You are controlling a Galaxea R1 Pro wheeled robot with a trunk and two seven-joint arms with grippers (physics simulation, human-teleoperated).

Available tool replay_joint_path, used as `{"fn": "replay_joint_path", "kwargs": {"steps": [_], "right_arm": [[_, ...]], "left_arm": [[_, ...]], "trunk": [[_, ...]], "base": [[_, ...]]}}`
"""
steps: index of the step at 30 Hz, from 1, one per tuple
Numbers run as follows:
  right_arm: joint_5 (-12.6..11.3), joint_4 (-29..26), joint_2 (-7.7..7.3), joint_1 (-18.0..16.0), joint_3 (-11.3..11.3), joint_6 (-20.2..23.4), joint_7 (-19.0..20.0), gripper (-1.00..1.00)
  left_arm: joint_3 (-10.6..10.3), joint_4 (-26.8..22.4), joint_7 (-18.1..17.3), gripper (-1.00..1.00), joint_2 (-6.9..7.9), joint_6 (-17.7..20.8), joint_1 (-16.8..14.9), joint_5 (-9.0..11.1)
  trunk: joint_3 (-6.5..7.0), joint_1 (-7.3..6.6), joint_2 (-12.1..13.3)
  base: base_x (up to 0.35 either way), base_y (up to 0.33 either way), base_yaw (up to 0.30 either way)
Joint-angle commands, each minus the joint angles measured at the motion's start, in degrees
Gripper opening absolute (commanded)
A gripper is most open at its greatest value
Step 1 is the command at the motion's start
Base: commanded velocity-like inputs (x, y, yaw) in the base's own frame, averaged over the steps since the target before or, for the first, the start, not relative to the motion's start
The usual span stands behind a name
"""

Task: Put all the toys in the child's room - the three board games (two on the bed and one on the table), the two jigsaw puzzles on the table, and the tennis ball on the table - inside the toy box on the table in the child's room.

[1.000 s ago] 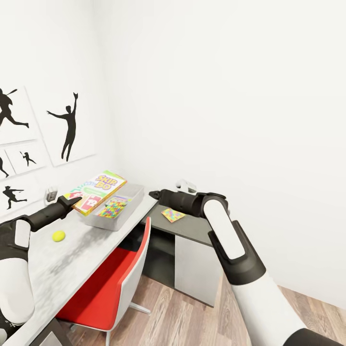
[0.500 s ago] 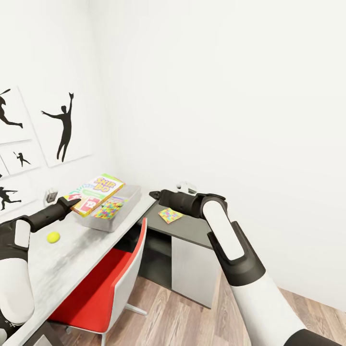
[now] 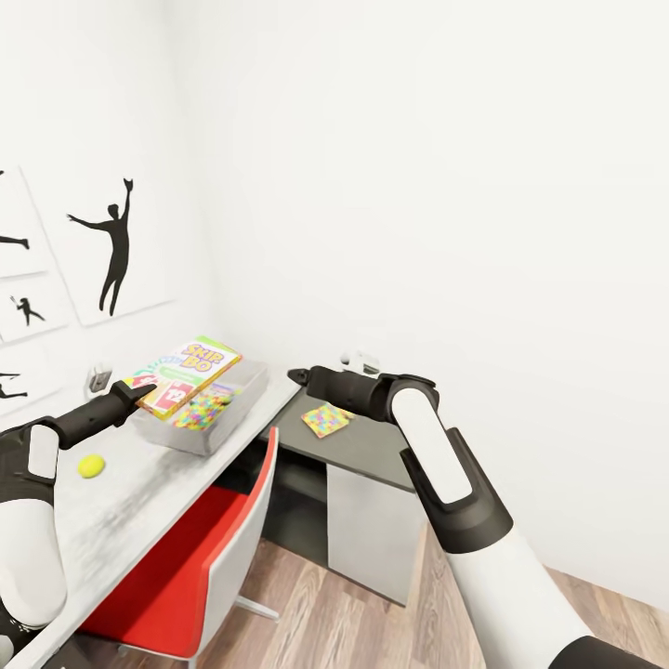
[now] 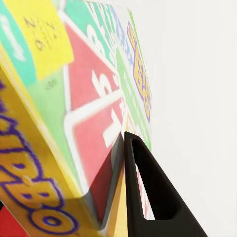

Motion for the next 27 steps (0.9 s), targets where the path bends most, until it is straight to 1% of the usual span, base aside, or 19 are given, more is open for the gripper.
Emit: {"fn": "replay_joint_path", "kwargs": {"steps": [1,4,7,11,15,21,23,27], "right_arm": [[-0.5,-0.1,0.01,-0.1,0.0,0.1,-0.6,1.0],[-0.5,0.0,0.01,-0.1,0.1,0.1,-0.6,1.0],[-0.5,0.0,0.01,-0.1,0.1,0.1,-0.7,1.0],[-0.5,-0.1,0.01,-0.1,0.1,0.1,-0.7,1.0],[-0.5,-0.1,0.01,-0.1,0.1,0.0,-0.7,1.0],[-0.5,-0.1,0.01,-0.1,0.1,0.0,-0.7,1.0],[-0.5,-0.1,0.01,-0.1,0.1,0.0,-0.6,1.0],[-0.5,-0.1,0.01,-0.1,0.1,0.1,-0.6,1.0]], "left_arm": [[0.1,0.0,-0.1,-1.0,-0.01,0.2,-0.1,0.0],[0.1,0.0,-0.1,-1.0,-0.01,0.2,-0.1,0.0],[0.1,0.0,-0.1,-1.0,0.0,0.2,-0.1,0.0],[0.1,0.0,0.0,-1.0,0.05,0.2,-0.1,0.0],[0.1,0.0,0.0,-1.0,0.0,0.2,-0.1,0.0],[0.1,0.0,-0.1,-1.0,-0.01,0.2,-0.1,0.0],[0.1,0.0,-0.1,-1.0,-0.01,0.2,-0.1,0.0],[0.1,0.0,-0.1,-1.0,0.02,0.3,-0.1,0.0]], "trunk": [[-0.12,0.06,-0.1],[-0.12,0.06,-0.1],[-0.12,0.06,-0.1],[-0.12,0.06,-0.1],[-0.12,0.06,-0.1],[-0.12,0.06,-0.1],[-0.12,0.06,-0.1],[-0.12,0.06,-0.1]], "base": [[0.24,-0.002,0.1],[0.27,-0.001,0.222],[0.107,-0.023,0.274],[0.12,-0.173,0.237],[0.051,-0.113,0.059],[0.017,-0.214,0.068],[0.011,-0.086,0.173],[0.049,-0.031,0.051]]}}
